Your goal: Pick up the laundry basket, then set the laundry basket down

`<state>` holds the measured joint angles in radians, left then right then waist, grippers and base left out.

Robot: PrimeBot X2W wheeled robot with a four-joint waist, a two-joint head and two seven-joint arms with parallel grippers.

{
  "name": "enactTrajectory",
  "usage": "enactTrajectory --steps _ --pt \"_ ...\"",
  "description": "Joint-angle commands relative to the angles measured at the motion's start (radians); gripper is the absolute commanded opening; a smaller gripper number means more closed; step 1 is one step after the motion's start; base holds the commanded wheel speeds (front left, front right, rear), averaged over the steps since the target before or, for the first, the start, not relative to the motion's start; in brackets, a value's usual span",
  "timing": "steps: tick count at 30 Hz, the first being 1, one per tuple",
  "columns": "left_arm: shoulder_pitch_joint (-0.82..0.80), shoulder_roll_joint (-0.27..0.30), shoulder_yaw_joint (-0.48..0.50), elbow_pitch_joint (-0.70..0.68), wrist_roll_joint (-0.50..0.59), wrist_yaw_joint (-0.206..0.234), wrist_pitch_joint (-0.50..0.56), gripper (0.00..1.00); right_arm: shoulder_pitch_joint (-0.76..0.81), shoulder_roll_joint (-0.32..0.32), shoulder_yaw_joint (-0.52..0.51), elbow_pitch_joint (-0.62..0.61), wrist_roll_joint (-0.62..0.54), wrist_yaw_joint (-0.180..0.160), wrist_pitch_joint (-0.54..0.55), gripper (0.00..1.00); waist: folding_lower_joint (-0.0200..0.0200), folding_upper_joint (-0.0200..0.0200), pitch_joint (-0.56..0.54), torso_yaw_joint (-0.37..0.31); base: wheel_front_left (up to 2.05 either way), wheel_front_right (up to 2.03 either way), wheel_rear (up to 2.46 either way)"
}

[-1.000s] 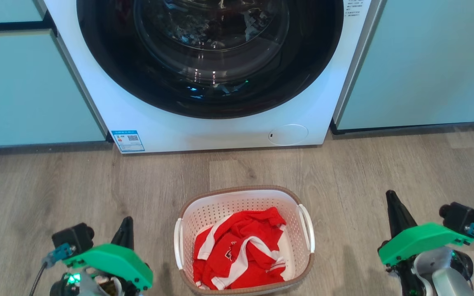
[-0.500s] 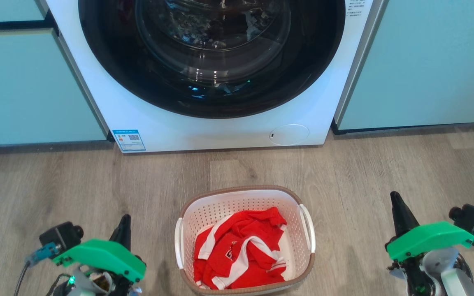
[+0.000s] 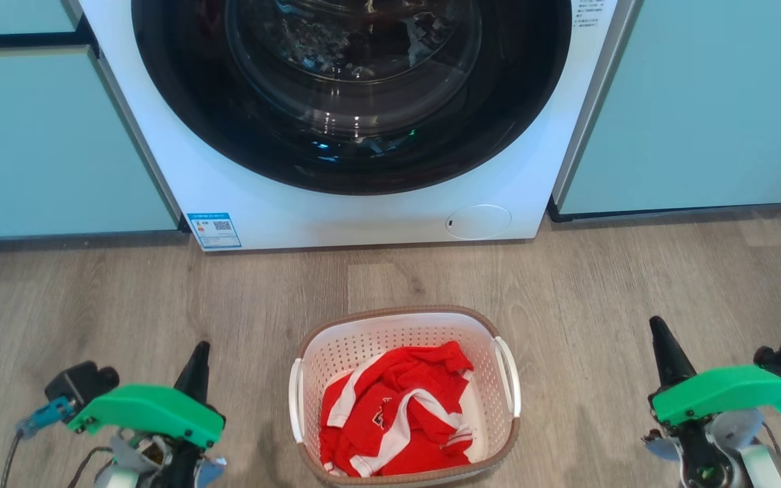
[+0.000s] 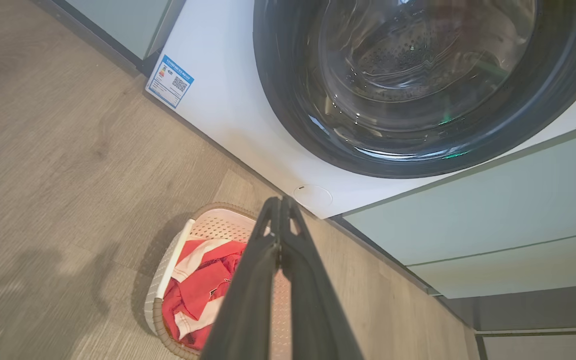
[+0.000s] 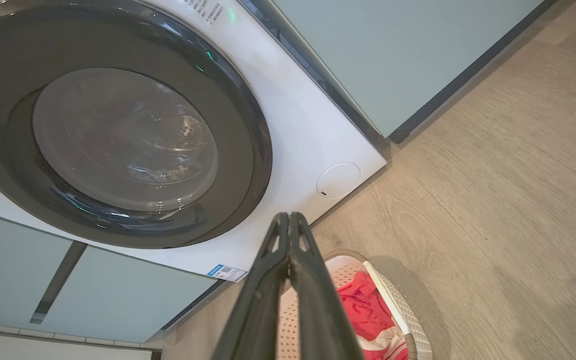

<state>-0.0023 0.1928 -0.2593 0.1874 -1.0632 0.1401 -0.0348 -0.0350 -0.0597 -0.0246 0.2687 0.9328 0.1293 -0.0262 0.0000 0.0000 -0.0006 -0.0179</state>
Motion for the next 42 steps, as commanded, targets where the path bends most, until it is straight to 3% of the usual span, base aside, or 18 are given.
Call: enactTrajectory --steps 1,42 --pt "-0.057 0.003 0.043 -0.022 -0.022 -0.013 0.005 0.00 -0.052 -0.003 0.004 -0.031 0.029 0.001 0.006 0.00 0.0000 0.0000 0.000 0.000 0.00 0.00 0.00" --pt "-0.089 -0.087 0.254 0.031 -0.386 -0.187 0.092 0.00 -0.065 0.001 -0.053 -0.026 0.471 0.001 0.091 0.00 0.0000 0.0000 0.003 0.012 0.00 0.00 0.00"
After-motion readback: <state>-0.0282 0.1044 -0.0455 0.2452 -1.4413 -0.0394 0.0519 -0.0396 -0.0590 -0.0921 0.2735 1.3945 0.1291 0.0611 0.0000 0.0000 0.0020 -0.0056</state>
